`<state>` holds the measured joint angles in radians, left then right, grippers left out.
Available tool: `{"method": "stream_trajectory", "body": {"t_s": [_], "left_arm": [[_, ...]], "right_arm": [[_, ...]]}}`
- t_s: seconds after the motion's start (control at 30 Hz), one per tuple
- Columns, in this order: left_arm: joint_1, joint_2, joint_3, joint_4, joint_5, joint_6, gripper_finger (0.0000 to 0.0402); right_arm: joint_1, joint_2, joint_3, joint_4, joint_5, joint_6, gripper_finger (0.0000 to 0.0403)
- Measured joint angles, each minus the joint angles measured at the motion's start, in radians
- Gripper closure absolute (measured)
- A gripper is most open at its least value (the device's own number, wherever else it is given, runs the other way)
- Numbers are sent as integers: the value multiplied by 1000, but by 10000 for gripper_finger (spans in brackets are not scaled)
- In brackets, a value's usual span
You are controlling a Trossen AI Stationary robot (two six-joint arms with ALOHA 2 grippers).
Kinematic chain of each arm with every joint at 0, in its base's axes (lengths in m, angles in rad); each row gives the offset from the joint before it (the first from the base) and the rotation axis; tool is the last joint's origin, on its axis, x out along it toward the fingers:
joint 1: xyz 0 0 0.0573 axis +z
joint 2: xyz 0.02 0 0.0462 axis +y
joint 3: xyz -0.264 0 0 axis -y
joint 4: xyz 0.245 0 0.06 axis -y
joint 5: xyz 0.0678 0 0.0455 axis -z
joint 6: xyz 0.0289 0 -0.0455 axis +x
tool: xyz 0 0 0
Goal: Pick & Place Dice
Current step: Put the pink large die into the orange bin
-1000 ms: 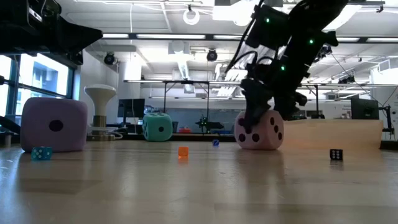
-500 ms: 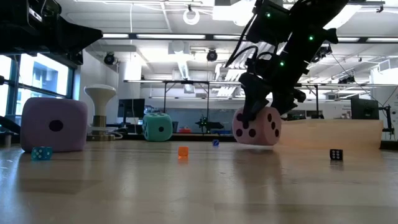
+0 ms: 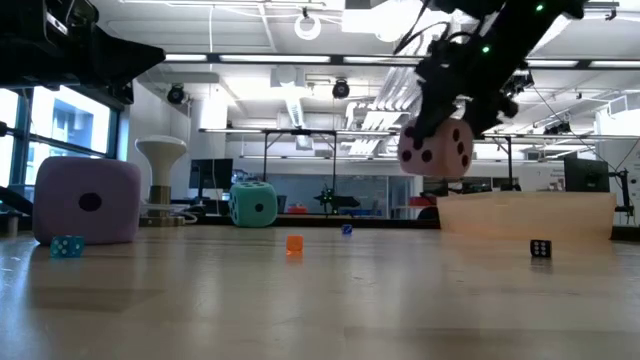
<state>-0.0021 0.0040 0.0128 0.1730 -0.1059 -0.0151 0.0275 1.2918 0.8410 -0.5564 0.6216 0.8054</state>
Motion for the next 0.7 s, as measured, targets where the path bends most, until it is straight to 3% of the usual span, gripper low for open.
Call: {"method": "stream_trajectory", "body": {"t_s": [0.43,0.7], "left_arm": [[0,0,0,0,0,0,401],[0,0,0,0,0,0,401]], "right_arm": [[66,-196,0,-482,146,434,30],[25,-184,-17,-723,163,668,30]]}}
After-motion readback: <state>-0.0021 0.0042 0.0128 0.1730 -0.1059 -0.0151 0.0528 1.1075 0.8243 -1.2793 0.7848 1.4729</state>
